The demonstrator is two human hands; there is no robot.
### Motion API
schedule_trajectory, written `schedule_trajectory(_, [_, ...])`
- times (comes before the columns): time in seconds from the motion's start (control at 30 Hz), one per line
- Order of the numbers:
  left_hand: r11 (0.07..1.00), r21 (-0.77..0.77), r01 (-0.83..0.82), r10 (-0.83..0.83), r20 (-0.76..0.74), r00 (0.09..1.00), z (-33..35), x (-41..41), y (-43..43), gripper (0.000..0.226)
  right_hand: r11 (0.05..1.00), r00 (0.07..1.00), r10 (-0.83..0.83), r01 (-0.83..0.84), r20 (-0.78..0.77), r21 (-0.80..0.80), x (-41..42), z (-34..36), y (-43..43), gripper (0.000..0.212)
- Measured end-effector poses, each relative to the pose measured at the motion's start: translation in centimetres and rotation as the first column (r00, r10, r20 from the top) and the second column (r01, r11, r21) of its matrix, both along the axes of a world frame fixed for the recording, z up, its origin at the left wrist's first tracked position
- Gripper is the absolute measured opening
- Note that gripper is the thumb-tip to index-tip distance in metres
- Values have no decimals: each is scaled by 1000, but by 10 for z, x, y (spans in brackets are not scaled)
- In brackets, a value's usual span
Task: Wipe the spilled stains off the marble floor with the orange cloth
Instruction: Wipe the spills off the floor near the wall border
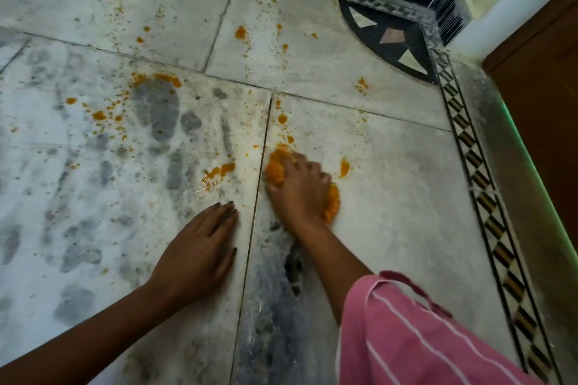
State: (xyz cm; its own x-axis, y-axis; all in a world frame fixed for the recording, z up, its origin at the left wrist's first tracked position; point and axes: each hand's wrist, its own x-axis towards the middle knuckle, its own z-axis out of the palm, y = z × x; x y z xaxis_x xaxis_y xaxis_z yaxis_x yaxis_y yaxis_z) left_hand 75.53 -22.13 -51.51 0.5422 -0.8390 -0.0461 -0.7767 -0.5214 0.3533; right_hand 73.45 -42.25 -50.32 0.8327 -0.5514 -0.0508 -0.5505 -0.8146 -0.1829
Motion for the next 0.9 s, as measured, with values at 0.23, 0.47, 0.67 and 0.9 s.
schedule_trajectory(0.23, [999,-5,-39,39,-15,999,5,10,-7,61,931,931,361,-363,-58,-30,-92,3,19,62])
schedule_trajectory(0.47, [995,-64,80,-78,30,997,48,19,-41,52,905,867,373,-418,-331,-76,-49,133,-60,55])
schedule_trajectory(0.67, [960,27,278,-278,188,942,120,35,-64,56,914,783,404,-321,-474,250,-64,218,-85,79])
schedule_trajectory(0.9, [825,416,381,-519,295,802,185,53,-72,53,941,741,292,-334,-604,45,-89,89,-114,100])
